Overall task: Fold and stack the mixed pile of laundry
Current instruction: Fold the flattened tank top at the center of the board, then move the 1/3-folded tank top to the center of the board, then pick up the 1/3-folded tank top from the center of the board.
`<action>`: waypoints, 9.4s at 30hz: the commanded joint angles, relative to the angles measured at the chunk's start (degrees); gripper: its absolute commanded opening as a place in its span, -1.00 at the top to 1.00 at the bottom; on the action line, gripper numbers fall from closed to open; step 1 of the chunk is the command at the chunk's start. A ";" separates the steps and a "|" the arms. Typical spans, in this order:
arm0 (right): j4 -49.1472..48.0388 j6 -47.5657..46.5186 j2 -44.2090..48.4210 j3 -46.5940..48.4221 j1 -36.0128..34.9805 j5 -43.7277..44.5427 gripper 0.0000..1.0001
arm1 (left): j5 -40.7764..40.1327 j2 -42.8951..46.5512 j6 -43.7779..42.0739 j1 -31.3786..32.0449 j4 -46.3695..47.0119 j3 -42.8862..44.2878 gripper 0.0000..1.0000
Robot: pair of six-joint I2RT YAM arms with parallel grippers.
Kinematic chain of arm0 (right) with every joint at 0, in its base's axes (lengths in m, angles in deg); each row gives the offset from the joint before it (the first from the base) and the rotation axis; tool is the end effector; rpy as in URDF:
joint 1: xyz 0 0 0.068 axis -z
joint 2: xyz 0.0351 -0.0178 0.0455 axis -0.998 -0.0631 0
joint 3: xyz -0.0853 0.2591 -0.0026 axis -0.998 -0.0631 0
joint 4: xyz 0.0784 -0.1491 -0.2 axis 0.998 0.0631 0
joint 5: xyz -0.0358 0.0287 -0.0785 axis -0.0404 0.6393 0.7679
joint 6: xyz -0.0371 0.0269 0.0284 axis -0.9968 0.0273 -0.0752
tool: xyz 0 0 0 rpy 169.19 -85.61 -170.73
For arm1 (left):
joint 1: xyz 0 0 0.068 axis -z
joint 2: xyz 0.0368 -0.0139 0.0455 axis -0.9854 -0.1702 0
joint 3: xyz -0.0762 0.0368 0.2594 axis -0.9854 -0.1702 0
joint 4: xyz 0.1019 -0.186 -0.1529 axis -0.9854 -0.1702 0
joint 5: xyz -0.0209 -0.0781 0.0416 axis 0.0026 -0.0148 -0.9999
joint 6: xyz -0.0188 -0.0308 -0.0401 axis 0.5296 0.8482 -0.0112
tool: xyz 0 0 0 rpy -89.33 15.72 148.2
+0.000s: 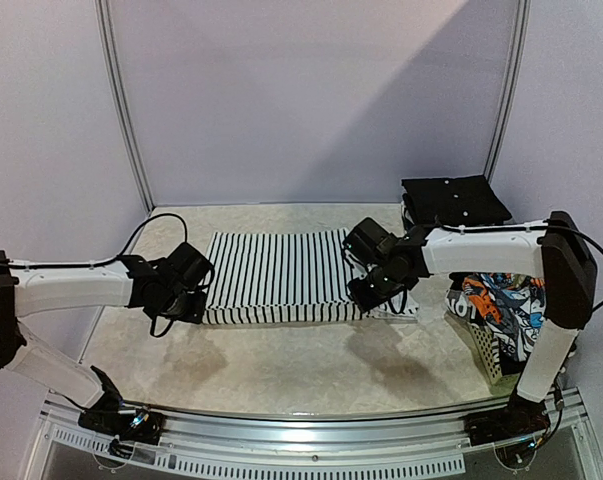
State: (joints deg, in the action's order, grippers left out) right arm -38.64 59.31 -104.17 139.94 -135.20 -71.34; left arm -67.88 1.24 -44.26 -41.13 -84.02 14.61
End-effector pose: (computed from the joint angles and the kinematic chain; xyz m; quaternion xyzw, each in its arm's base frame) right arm 0.2480 0.2725 0.1984 -0.2304 0.9450 0.0320 0.2300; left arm 0.1968 -0.1397 0.1817 0.0263 0.9558 0.0723 0.2838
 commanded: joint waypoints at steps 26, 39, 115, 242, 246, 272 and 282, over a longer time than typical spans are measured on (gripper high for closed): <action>5.88 -6.34 -11.91 15.41 6.01 2.81 1.00 | 0.94 -15.79 -8.88 -8.88 2.88 12.19 1.00; 7.55 -8.04 -18.37 20.32 7.69 1.48 1.00 | -1.10 -23.60 -13.70 -10.86 3.41 19.28 1.00; -20.32 -1.76 -12.10 -1.47 9.31 -17.29 0.69 | 12.31 -22.03 -7.77 -8.13 20.67 8.90 0.17; -8.01 -9.49 -40.05 45.93 24.32 -34.85 0.37 | 32.83 -51.18 -15.47 -31.21 2.93 50.53 1.00; -9.15 -8.56 -40.51 46.00 24.49 -35.92 0.41 | 33.01 -51.22 -15.43 -31.17 3.10 50.45 1.00; -7.16 -7.95 -43.07 46.70 24.55 -37.44 0.43 | 33.55 -51.53 -15.47 -31.19 3.27 50.45 1.00; -8.41 -7.06 -43.17 47.19 24.51 -37.24 0.80 | 33.59 -51.80 -15.47 -31.17 3.23 50.80 1.00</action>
State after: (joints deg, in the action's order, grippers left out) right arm -46.99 52.04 -145.94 185.56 -110.70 -108.97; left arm -34.75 -50.08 -59.82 -71.78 -79.86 66.50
